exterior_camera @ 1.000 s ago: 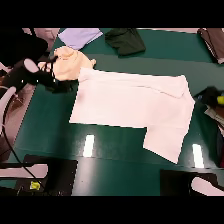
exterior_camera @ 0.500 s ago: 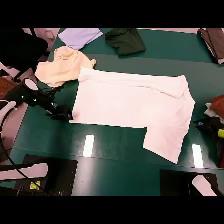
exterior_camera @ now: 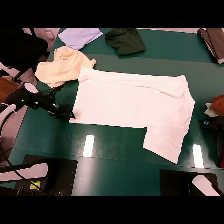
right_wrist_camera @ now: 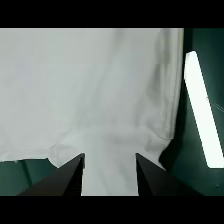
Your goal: Fold the shirts.
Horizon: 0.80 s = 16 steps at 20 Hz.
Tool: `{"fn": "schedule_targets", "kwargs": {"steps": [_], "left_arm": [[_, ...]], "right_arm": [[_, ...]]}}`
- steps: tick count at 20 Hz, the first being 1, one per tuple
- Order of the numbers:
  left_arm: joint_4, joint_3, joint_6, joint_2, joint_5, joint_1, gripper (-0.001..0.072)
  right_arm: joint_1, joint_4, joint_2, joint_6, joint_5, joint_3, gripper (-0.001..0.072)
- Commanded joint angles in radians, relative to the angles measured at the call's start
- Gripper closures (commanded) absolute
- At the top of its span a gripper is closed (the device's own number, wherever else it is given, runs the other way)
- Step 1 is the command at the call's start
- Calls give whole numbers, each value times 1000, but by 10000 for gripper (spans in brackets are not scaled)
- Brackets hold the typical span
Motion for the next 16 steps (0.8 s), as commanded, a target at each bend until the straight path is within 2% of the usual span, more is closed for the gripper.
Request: {"fn": "schedule_targets", "kwargs": {"steps": [1, 2, 3, 8, 10, 16], "left_arm": [[-51, -7, 27, 0, 23, 0, 586], [-73, -7, 39, 1, 23, 0, 673], [-84, -7, 41, 1, 26, 0, 682], [-90, -7, 39, 2, 19, 0, 683], [-89, -7, 39, 2, 13, 0, 683], [-90, -3, 39, 8, 16, 0, 683]], "right_arm": [[0, -10, -71, -1, -31, 16, 331], [10, -14, -99, -5, -48, 16, 331], [31, -29, -126, -7, -74, 16, 331], [174, -114, -210, 37, -295, 16, 331], [212, -169, -235, 71, -312, 16, 331], [276, -159, -272, 81, -307, 16, 343]]}}
